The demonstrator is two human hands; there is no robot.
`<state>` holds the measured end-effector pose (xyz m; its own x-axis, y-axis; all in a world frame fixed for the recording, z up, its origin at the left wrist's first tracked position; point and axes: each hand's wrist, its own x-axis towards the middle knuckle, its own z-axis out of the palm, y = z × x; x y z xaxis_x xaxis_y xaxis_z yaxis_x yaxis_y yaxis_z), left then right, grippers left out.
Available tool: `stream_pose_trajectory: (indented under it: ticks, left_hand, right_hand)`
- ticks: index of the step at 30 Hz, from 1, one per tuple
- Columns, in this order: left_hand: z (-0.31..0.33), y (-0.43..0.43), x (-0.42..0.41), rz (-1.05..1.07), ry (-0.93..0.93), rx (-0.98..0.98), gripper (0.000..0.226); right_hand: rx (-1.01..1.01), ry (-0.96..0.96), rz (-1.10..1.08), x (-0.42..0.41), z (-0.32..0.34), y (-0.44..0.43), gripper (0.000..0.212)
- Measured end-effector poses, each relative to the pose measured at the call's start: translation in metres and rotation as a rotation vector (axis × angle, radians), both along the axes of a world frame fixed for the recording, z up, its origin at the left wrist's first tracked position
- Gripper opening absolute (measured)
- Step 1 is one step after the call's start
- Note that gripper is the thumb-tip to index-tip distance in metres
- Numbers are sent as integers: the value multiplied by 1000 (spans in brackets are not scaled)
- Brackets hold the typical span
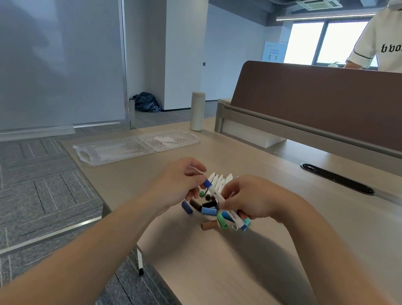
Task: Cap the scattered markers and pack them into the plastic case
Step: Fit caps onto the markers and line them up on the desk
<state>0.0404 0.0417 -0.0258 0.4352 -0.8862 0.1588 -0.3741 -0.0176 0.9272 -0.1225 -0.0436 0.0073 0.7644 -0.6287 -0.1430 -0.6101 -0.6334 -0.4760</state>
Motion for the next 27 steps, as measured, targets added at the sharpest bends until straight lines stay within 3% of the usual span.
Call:
stream_pose_trajectory:
  ticks: [4,9,12,15,20,27]
  left_hand:
    - [2,-3,-7,107,25,-86,5]
    - [2,-8,-19,202,94,-138,16]
    - [2,-13,-24,100,158,-114,38]
    - [2,-21,-31,44,87,-45,56]
    - [1,-31,-39,42,-41,10,23]
    - [-3,-33,-33,20,-73,47,19]
  right_hand:
    - [-28,-68,18,0,0,4,18]
    - [-63,-192,-41,1,5,4,16]
    - [-64,-208,-117,-5,11,-1,21]
    - [-77,-148,-268,-14,6,-17,23]
    - [-131,57,-523,-20,-16,-50,20]
    - [-229,85,-606,-13,-28,-61,27]
